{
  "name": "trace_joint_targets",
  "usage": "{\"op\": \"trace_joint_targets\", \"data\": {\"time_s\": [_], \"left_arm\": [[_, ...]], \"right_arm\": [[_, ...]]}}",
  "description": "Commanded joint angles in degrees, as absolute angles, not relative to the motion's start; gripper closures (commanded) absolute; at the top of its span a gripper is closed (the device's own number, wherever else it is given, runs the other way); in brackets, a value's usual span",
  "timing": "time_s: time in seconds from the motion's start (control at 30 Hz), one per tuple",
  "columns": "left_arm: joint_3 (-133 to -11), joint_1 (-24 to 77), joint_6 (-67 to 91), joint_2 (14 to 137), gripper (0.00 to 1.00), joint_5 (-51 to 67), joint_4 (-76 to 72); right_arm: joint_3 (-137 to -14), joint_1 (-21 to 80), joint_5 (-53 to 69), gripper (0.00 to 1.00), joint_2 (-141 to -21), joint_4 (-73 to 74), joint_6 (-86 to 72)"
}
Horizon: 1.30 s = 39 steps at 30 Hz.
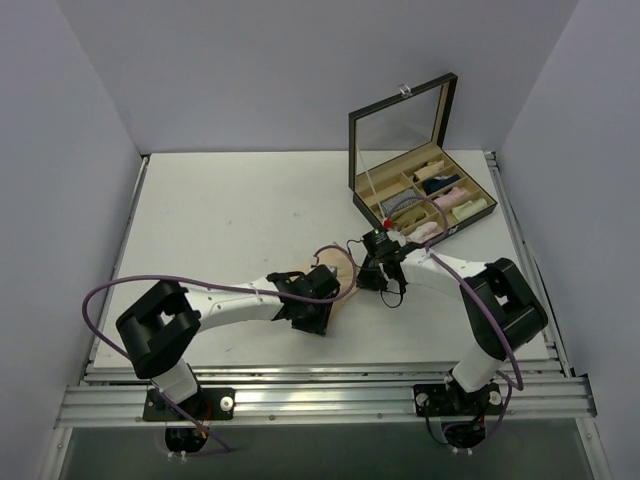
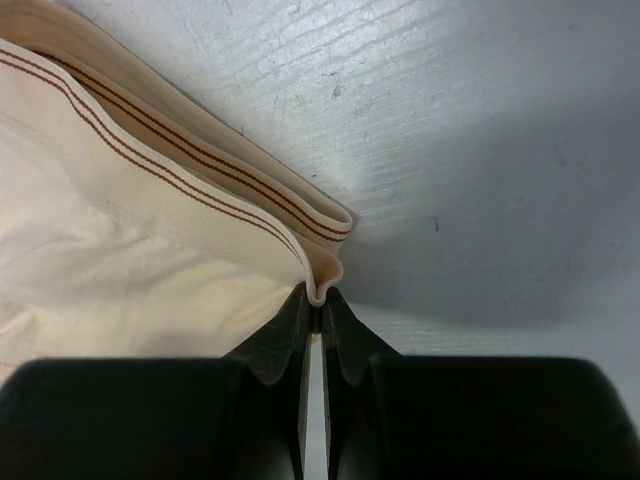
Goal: Roll the underwear
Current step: Fold the underwear
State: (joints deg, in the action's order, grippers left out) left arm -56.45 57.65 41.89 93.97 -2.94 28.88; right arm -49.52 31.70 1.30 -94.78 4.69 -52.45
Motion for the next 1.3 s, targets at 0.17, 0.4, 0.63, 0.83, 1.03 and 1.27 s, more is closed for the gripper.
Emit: {"op": "trace_joint_targets", "data": {"time_s": [0.17, 0.4, 0.63, 0.83, 1.03, 1.27], "left_arm": [[-59.5, 59.7, 40.4, 97.3, 0.52, -7.6, 25.8], [-62.0, 60.9, 39.7, 94.8, 0.51, -12.6, 28.8], [-64.0, 61.1, 39.0, 90.3, 0.49, -14.0, 32.9], [-64.6, 60.9, 36.9, 90.0, 0.48, -12.9, 33.0], [-65.1, 61.0, 35.1, 95.5, 0.49, -11.8, 31.1], [-63.6, 61.1, 35.9, 99.2, 0.50, -10.8, 28.6]], "right_arm": [[-46.7, 30.9, 3.1, 1.00, -91.5, 5.8, -52.1], [-46.5, 30.8, 3.5, 1.00, -91.4, 5.9, -51.8], [-46.9, 30.1, 3.6, 1.00, -91.2, 6.2, -51.3], [-47.4, 29.7, 3.8, 1.00, -91.4, 6.3, -51.1], [-47.5, 29.4, 4.0, 1.00, -91.7, 6.2, -51.2], [-47.5, 28.7, 4.5, 1.00, -91.8, 6.2, -51.3]]}}
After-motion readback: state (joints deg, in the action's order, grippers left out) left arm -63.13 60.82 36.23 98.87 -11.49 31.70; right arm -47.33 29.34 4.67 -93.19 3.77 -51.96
